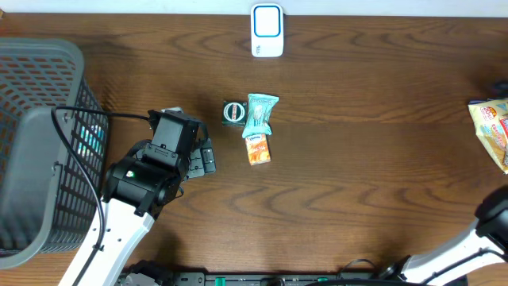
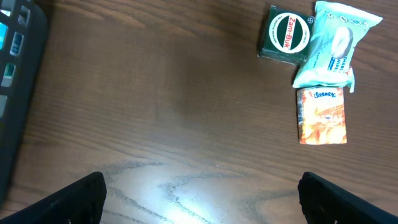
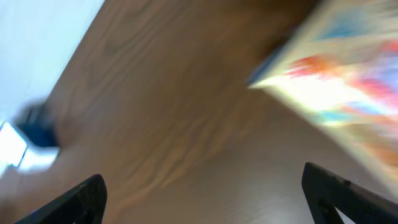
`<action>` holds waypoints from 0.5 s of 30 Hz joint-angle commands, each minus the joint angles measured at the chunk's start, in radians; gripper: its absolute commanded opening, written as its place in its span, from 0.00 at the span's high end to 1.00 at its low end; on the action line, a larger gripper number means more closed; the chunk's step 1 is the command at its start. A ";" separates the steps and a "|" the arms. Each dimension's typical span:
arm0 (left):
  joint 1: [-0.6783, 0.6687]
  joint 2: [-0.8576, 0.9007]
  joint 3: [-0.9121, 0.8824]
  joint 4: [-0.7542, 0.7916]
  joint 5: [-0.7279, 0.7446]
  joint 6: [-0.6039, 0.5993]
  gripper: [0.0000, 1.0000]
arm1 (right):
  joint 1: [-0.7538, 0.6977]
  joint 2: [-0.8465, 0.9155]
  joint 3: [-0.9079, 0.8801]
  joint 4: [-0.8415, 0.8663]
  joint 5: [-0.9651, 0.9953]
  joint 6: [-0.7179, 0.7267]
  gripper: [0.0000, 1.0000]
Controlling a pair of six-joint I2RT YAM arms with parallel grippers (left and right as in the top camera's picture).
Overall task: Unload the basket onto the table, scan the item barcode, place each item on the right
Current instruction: 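Carry the snack bag right and drop it at the table's right edge, then reach to the orange Kleenex tissue pack and grasp it with the right gripper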
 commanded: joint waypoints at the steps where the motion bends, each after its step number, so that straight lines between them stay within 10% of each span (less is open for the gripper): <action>1: 0.003 0.004 0.004 -0.003 -0.016 0.002 0.02 | 0.127 -0.006 0.002 -0.021 -0.092 -0.075 0.01; 15: 0.003 0.004 0.004 -0.003 -0.016 0.002 0.02 | 0.668 0.019 -0.003 -0.099 0.113 -0.074 0.01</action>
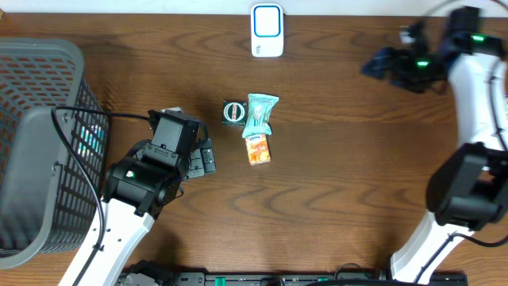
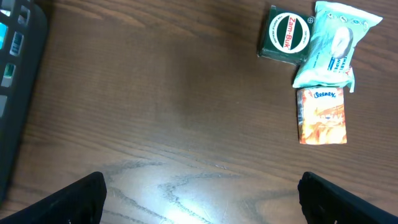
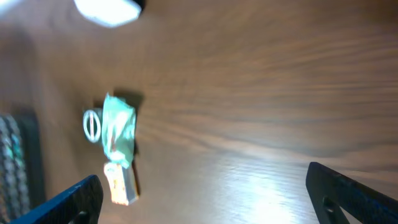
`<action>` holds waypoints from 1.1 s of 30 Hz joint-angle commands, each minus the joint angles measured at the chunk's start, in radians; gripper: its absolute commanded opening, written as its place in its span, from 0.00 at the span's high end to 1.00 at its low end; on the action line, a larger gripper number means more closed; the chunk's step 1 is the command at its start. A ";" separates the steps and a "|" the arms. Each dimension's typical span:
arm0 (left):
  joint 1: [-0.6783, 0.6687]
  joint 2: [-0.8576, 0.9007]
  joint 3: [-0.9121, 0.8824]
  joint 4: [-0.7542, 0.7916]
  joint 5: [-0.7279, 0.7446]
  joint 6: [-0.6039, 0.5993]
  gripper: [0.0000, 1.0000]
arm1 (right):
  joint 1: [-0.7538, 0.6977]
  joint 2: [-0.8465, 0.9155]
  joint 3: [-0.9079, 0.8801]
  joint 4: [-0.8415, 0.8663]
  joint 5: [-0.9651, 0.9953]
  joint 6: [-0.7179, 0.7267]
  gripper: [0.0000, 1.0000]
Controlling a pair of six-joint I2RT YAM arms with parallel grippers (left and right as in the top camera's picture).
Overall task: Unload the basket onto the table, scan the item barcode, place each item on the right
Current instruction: 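Reach to the orange Kleenex tissue pack and grasp it with the right gripper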
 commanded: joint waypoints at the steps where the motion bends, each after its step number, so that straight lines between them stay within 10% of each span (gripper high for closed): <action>1: 0.003 0.004 0.004 -0.002 -0.016 0.002 0.02 | 0.109 0.025 -0.003 -0.026 0.118 -0.015 0.01; 17: 0.003 0.004 0.004 -0.002 -0.017 0.002 0.02 | 0.565 0.216 -0.003 -0.127 0.153 -0.016 0.01; 33: 0.003 0.004 0.004 -0.002 -0.017 0.002 0.02 | 0.646 0.152 -0.003 -0.153 0.114 -0.007 0.01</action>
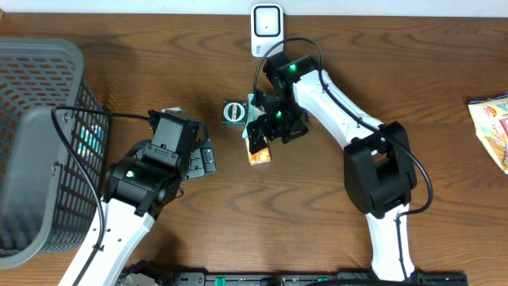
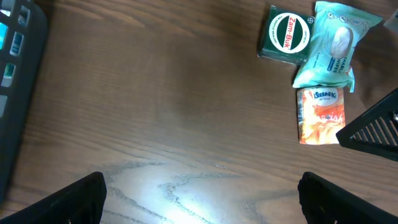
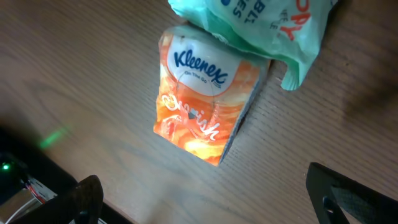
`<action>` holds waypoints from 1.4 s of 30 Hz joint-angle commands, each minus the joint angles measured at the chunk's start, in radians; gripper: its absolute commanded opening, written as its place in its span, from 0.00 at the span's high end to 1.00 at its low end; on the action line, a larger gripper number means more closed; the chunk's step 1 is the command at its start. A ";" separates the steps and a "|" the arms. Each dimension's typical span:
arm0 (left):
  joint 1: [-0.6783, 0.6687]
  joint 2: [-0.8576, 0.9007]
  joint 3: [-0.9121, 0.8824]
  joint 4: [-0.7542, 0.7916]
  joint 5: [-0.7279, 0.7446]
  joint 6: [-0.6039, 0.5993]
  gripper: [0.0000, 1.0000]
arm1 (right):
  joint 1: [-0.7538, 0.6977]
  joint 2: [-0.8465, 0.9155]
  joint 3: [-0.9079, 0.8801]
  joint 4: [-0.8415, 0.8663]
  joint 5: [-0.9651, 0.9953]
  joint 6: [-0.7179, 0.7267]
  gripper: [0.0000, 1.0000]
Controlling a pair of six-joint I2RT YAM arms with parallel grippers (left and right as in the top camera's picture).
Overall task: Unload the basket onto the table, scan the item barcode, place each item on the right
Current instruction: 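Reach to the orange Kleenex tissue pack and grasp it with the right gripper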
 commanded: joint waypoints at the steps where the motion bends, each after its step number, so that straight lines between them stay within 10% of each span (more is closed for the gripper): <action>1: 0.003 0.004 0.004 -0.002 -0.017 0.002 0.02 | 0.007 -0.056 -0.001 0.026 -0.049 -0.003 0.01; 26: 0.003 0.004 0.004 -0.002 -0.017 0.002 0.02 | 0.064 -0.055 -0.045 0.007 0.177 -0.003 0.01; 30: 0.003 0.004 0.004 -0.002 -0.017 0.002 0.02 | 0.067 -0.055 -0.045 0.025 0.178 -0.004 0.44; 42: 0.003 0.004 0.004 -0.002 -0.017 0.002 0.02 | 0.018 -0.055 -0.164 0.185 0.075 0.037 0.48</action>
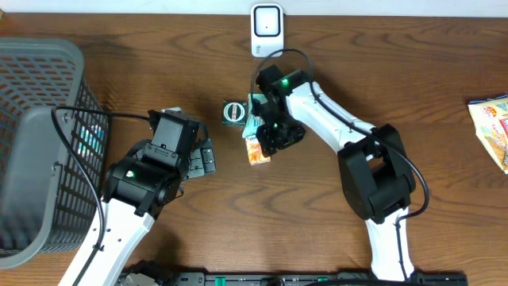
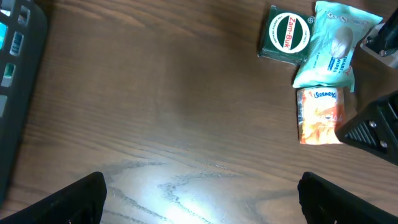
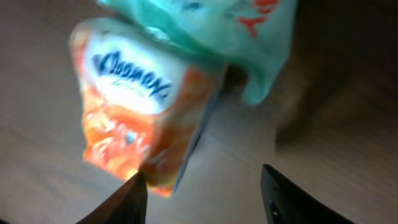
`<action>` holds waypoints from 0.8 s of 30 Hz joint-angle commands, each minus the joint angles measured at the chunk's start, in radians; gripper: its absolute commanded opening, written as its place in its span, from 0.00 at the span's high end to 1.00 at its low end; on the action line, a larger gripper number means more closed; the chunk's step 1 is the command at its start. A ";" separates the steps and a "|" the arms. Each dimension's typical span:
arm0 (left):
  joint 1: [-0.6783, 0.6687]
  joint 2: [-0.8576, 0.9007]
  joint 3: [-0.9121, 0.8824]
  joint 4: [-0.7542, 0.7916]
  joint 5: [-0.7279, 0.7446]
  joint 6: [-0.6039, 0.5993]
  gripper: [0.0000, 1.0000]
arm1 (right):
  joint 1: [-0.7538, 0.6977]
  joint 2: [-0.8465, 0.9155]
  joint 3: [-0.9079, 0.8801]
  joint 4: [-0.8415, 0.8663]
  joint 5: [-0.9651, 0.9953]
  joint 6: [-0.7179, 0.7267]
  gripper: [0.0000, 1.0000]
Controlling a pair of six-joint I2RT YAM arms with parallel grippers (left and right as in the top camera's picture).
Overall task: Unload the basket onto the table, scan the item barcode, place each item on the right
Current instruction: 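Reach to the orange Kleenex tissue pack and grasp it with the right gripper, then lift the tissue pack and rotate it with the right gripper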
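Note:
Three items lie mid-table: an orange Kleenex pack (image 1: 255, 150), a teal wipes pack (image 1: 259, 113) and a green round-labelled tin (image 1: 232, 111). The white barcode scanner (image 1: 267, 30) stands at the back edge. My right gripper (image 3: 202, 198) is open and low over the Kleenex pack (image 3: 142, 118). Its left fingertip (image 3: 129, 200) is at the pack's lower corner, and the right one is over bare wood. The teal pack (image 3: 205, 28) lies just beyond. My left gripper (image 2: 202, 200) is open over bare table, left of the items, with the Kleenex pack (image 2: 320, 116) ahead to its right.
A grey mesh basket (image 1: 36, 143) fills the left side, close to my left arm. A snack bag (image 1: 492, 131) lies at the right edge. A dark object with teal marks (image 2: 13, 59) shows at the left of the left wrist view.
My right gripper has come lower and closer to the Kleenex pack. Its jaws stand narrower, and one fingertip is now at the pack's corner. The left arm and the items have not moved.
My right arm was first at the far right by the snack bag, then at the back right of the table. Then it was above the Kleenex pack with jaws wide. Now it is low at the pack. The left arm stayed put throughout.

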 commanded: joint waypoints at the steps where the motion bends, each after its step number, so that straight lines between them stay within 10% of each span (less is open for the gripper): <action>1: 0.003 0.004 0.004 -0.002 -0.016 0.002 0.03 | -0.026 -0.031 -0.031 0.057 -0.152 0.020 0.48; 11: 0.003 0.004 0.004 -0.002 -0.016 0.002 0.02 | -0.028 -0.031 -0.137 0.197 -0.235 0.044 0.56; 16: 0.003 0.004 0.004 -0.002 -0.017 0.002 0.02 | -0.034 -0.031 -0.202 0.256 -0.235 0.089 0.99; 24: 0.003 0.004 0.004 -0.002 -0.017 0.002 0.02 | -0.069 -0.078 -0.173 0.164 -0.296 0.025 0.99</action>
